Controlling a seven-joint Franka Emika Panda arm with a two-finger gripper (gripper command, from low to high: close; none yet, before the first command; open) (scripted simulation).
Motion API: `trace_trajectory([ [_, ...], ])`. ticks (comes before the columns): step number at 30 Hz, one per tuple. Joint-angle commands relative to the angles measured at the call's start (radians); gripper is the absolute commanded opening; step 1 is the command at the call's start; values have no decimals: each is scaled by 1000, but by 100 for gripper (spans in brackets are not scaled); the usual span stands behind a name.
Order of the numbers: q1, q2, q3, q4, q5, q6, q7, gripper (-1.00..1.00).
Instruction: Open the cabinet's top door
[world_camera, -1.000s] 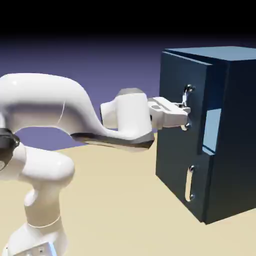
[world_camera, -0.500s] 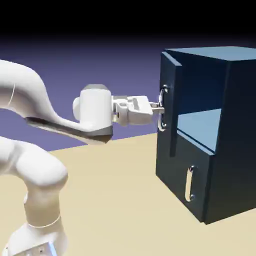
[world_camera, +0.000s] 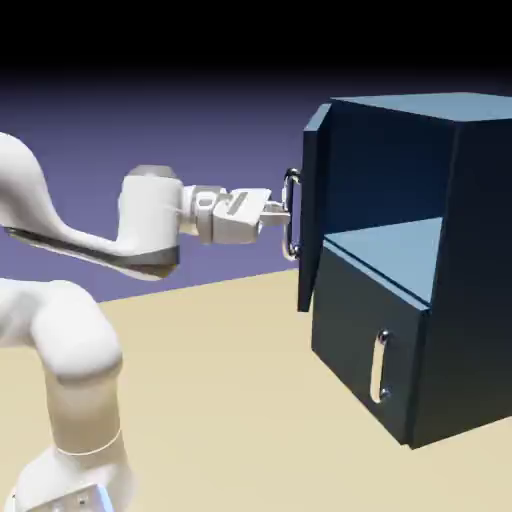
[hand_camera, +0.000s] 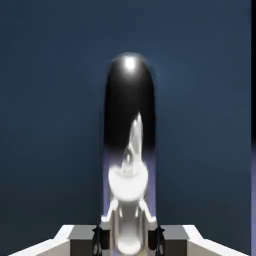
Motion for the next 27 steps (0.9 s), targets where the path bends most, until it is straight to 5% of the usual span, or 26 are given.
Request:
trace_trajectory([
  [1, 9, -5, 28, -2, 46, -28, -14, -100],
  [14, 59, 119, 463, 149, 588, -502, -74, -100],
  [27, -265, 408, 934, 567, 879, -987, -2, -100],
])
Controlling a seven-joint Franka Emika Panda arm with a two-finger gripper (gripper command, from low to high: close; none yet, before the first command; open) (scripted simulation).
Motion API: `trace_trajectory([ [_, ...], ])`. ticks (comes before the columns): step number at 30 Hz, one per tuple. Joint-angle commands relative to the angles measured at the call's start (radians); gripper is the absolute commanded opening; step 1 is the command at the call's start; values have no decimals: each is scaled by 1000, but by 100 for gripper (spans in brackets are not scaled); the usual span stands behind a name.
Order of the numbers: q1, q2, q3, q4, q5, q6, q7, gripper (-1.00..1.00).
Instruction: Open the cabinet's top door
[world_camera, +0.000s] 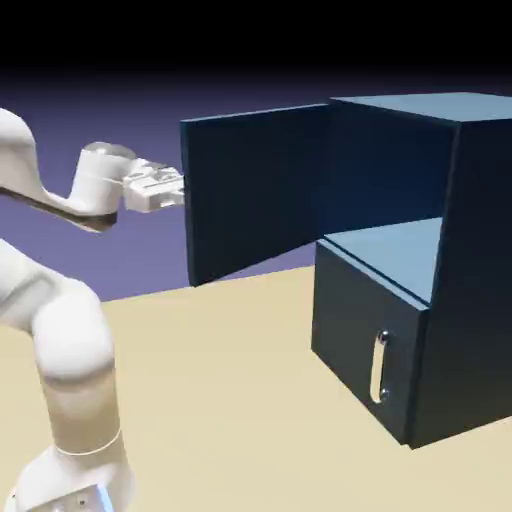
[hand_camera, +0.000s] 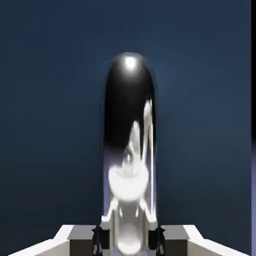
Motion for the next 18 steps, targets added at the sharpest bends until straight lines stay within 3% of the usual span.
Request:
trace_trajectory([
  [1, -36, 15, 37, 31, 13, -30, 5, -100],
  [9, -326, 49, 301, 243, 98, -191, 11, -100],
  [18, -636, -55, 522, 480, 200, -317, -54, -100],
])
